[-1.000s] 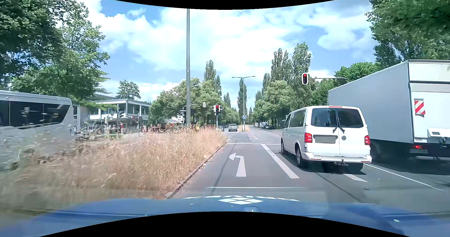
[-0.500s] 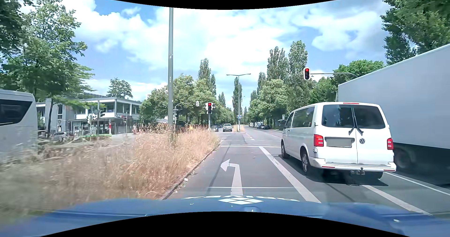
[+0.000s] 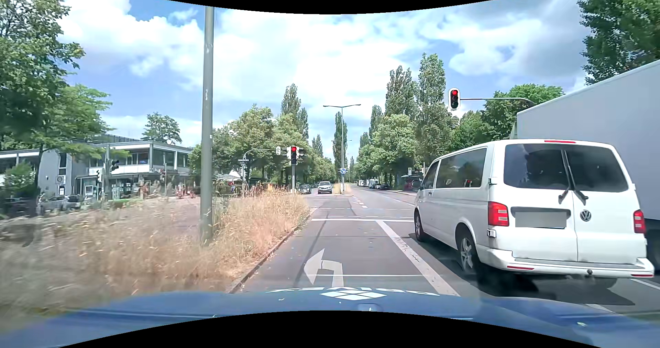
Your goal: Follow the waypoints while adhering to traffic rules and regulations
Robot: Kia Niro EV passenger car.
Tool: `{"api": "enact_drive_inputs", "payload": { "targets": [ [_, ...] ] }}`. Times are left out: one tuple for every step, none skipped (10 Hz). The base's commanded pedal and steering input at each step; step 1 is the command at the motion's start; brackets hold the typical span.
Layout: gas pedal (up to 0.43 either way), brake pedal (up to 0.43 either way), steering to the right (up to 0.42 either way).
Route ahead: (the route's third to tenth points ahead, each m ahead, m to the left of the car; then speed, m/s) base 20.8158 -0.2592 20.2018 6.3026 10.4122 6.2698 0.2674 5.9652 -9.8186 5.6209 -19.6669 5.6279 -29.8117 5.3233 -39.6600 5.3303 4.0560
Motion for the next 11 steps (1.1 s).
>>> {"api": "enact_drive_inputs", "payload": {
  "targets": [
    [0.0, 0.0, 0.028],
    [0.0, 0.0, 0.018],
    [0.0, 0.0, 0.007],
    [0.0, 0.0, -0.007],
    [0.0, 0.0, -0.018],
    [0.0, 0.0, -0.021],
    [0.0, 0.0, -0.017],
    [0.0, 0.0, -0.011],
    [0.0, 0.0, -0.004],
    [0.0, 0.0, -0.002],
    [0.0, 0.037, -0.002]
  ]
}}
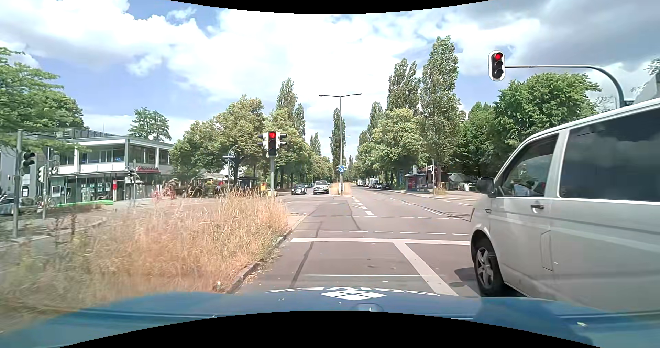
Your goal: Follow the waypoints while adhering to traffic rules and regulations
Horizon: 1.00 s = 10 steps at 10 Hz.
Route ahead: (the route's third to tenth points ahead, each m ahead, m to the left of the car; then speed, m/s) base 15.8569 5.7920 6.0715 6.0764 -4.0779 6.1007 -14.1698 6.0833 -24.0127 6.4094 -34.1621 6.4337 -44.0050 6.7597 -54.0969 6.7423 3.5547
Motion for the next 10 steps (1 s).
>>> {"api": "enact_drive_inputs", "payload": {
  "targets": [
    [0.0, 0.055, -0.002],
    [0.0, 0.073, -0.002],
    [0.0, 0.128, -0.002],
    [0.0, 0.159, -0.002],
    [0.0, 0.177, -0.002],
    [0.0, 0.189, -0.002],
    [0.0, 0.195, 0.0],
    [0.0, 0.195, 0.003],
    [0.0, 0.195, 0.003],
    [0.0, 0.195, 0.003]
  ]
}}
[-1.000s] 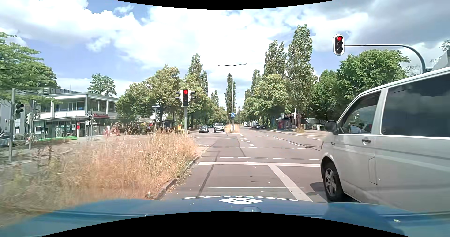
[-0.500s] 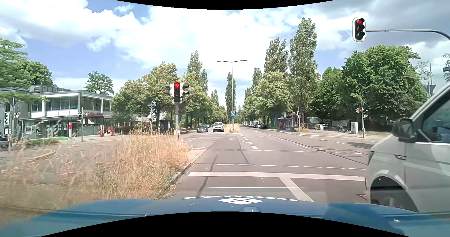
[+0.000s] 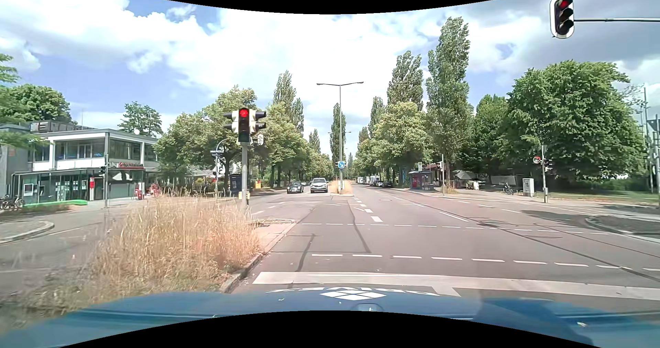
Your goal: Follow the waypoints while adhering to traffic rules and regulations
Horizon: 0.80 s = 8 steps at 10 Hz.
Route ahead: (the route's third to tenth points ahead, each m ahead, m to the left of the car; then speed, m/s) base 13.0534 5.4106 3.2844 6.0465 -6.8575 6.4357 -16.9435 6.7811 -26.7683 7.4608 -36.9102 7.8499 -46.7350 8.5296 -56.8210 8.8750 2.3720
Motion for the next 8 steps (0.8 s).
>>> {"api": "enact_drive_inputs", "payload": {
  "targets": [
    [0.0, 0.195, 0.003],
    [0.0, 0.201, 0.003],
    [0.0, 0.201, 0.003],
    [0.0, 0.195, 0.003],
    [0.0, 0.159, 0.003],
    [0.0, 0.14, 0.003],
    [0.0, 0.146, 0.003],
    [0.0, 0.146, 0.003]
  ]
}}
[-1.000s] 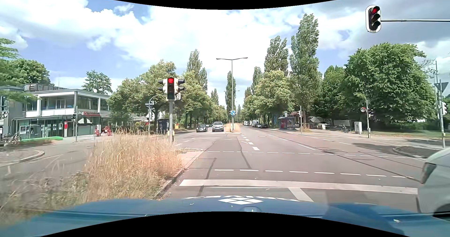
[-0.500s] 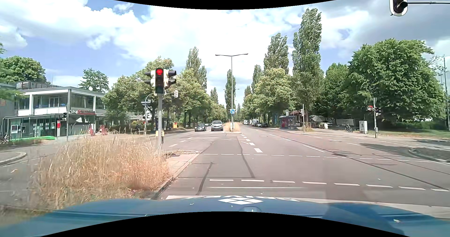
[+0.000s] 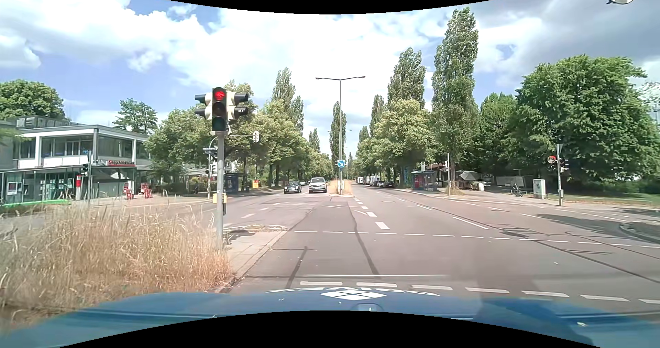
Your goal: Follow the waypoints while adhering to traffic rules and regulations
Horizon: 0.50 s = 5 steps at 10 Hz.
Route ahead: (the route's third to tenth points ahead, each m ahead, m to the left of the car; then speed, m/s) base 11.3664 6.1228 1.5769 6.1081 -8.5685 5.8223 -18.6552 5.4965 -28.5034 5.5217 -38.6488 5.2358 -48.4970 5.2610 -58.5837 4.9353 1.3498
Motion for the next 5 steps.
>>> {"api": "enact_drive_inputs", "payload": {
  "targets": [
    [0.0, 0.146, 0.003],
    [0.0, 0.152, 0.003],
    [0.0, 0.152, 0.003],
    [0.0, 0.152, 0.003],
    [0.0, 0.152, 0.003]
  ]
}}
